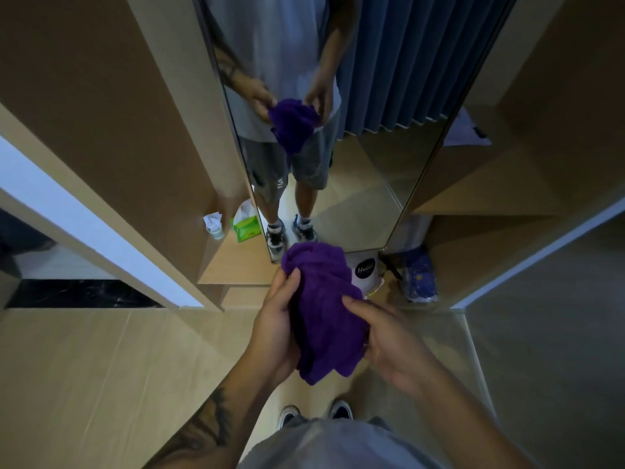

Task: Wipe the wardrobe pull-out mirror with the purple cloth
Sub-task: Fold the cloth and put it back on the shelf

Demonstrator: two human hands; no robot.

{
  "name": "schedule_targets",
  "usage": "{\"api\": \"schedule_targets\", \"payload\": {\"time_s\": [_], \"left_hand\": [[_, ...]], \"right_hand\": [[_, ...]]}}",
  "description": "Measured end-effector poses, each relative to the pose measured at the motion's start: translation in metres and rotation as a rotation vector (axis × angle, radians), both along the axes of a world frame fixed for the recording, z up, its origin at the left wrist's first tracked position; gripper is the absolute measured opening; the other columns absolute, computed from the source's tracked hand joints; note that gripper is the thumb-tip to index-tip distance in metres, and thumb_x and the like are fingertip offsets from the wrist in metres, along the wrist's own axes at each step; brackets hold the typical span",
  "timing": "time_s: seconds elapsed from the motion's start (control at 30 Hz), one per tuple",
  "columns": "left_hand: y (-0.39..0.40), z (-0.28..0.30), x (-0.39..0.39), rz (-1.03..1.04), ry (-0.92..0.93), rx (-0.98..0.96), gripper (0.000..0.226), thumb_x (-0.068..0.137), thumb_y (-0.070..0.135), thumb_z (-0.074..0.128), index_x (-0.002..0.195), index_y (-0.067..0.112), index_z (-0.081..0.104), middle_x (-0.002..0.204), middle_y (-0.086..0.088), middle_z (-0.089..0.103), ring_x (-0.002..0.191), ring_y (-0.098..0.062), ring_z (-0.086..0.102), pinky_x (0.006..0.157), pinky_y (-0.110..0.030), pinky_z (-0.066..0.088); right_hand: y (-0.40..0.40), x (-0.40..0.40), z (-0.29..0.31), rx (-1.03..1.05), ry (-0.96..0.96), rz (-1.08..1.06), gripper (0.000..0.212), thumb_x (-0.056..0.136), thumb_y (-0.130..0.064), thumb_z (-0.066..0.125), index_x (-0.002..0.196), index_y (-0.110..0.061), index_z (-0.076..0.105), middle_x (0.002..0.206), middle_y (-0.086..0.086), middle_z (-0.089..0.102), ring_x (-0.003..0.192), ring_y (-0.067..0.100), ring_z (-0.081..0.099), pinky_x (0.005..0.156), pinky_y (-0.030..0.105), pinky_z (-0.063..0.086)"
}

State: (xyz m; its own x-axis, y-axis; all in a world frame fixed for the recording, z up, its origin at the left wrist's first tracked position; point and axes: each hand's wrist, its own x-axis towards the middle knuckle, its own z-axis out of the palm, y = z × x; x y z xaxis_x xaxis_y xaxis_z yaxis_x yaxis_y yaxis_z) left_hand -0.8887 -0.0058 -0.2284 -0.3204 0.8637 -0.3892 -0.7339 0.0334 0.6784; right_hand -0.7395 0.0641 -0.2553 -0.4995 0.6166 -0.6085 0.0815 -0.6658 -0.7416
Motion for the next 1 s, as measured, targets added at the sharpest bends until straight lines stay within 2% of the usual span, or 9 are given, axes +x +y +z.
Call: {"api": "schedule_targets", "payload": {"time_s": [0.13,0.2,0.27,0.4,0.53,0.63,0.77,0.9,1.0], "left_hand": [[0.001,0.005,-0.003,0.021,0.010,-0.027,0.039,0.099,0.027,0.060,0.137,0.022,0.063,0.134,-0.012,0.071,0.121,-0.029,0.070,0.090,-0.041,0.061],[0.001,0.006,-0.004,0.039,0.028,-0.048,0.036,0.096,0.024,0.062,0.132,0.020,0.065,0.130,-0.012,0.073,0.118,-0.030,0.072,0.093,-0.044,0.058],[0.001,0.007,-0.005,0.057,0.042,-0.063,0.033,0.093,0.021,0.065,0.126,0.018,0.067,0.123,-0.012,0.074,0.110,-0.029,0.074,0.092,-0.044,0.058],[-0.004,0.006,-0.003,0.083,0.076,-0.103,0.026,0.091,0.029,0.070,0.115,0.019,0.069,0.110,-0.010,0.075,0.101,-0.026,0.074,0.094,-0.045,0.057],[-0.011,0.001,-0.006,0.151,0.177,-0.081,0.004,0.088,0.024,0.073,0.093,0.024,0.073,0.099,-0.006,0.076,0.090,-0.020,0.074,0.077,-0.033,0.061],[-0.017,0.000,-0.017,0.160,0.254,-0.062,0.013,0.079,0.013,0.071,0.083,0.026,0.070,0.092,-0.004,0.075,0.083,-0.018,0.074,0.065,-0.031,0.056],[-0.020,0.002,-0.028,0.178,0.310,-0.046,0.022,0.081,0.002,0.067,0.083,0.023,0.068,0.092,-0.005,0.074,0.082,-0.019,0.073,0.067,-0.035,0.053],[-0.021,0.009,-0.029,0.229,0.353,-0.025,0.015,0.082,0.010,0.073,0.089,0.022,0.069,0.101,-0.010,0.071,0.087,-0.021,0.069,0.067,-0.031,0.053],[-0.024,0.008,-0.030,0.250,0.377,-0.082,0.012,0.096,0.012,0.068,0.091,0.023,0.067,0.100,-0.005,0.071,0.085,-0.017,0.066,0.066,-0.032,0.048]], "right_hand": [[0.003,0.003,0.001,0.079,0.039,-0.060,0.048,0.077,-0.049,0.084,0.118,-0.026,0.073,0.117,0.006,0.077,0.110,0.028,0.074,0.101,0.059,0.055],[0.004,0.002,0.005,0.278,-0.122,-0.002,0.027,0.084,-0.062,0.071,0.105,-0.046,0.070,0.105,-0.011,0.077,0.098,0.016,0.076,0.090,0.058,0.061],[0.003,0.002,0.006,0.429,-0.258,0.086,0.010,0.096,-0.063,0.058,0.100,-0.056,0.064,0.098,-0.022,0.073,0.088,0.005,0.074,0.085,0.052,0.063],[-0.002,0.004,0.004,0.658,-0.498,0.160,0.026,0.103,-0.057,0.047,0.098,-0.036,0.061,0.088,-0.001,0.072,0.077,0.013,0.070,0.075,0.047,0.058],[-0.013,0.006,0.008,0.894,-0.483,0.059,0.028,0.104,-0.052,0.044,0.093,-0.031,0.059,0.073,-0.007,0.066,0.062,0.005,0.062,0.054,0.024,0.047],[-0.017,0.007,0.011,0.914,-0.424,-0.068,0.026,0.105,-0.043,0.049,0.085,-0.029,0.059,0.072,-0.018,0.063,0.058,0.001,0.057,0.050,0.015,0.041],[-0.016,0.007,0.017,0.920,-0.409,-0.154,0.027,0.104,-0.043,0.052,0.083,-0.027,0.058,0.070,-0.008,0.062,0.060,0.004,0.057,0.051,0.017,0.043],[-0.013,0.004,0.026,0.883,-0.388,-0.197,0.035,0.105,-0.046,0.046,0.080,-0.023,0.054,0.063,-0.014,0.055,0.053,0.002,0.048,0.050,0.016,0.039],[-0.013,0.000,0.032,0.807,-0.413,-0.176,0.037,0.106,-0.054,0.035,0.086,-0.031,0.056,0.068,-0.010,0.056,0.057,-0.004,0.052,0.053,0.016,0.039]]}}
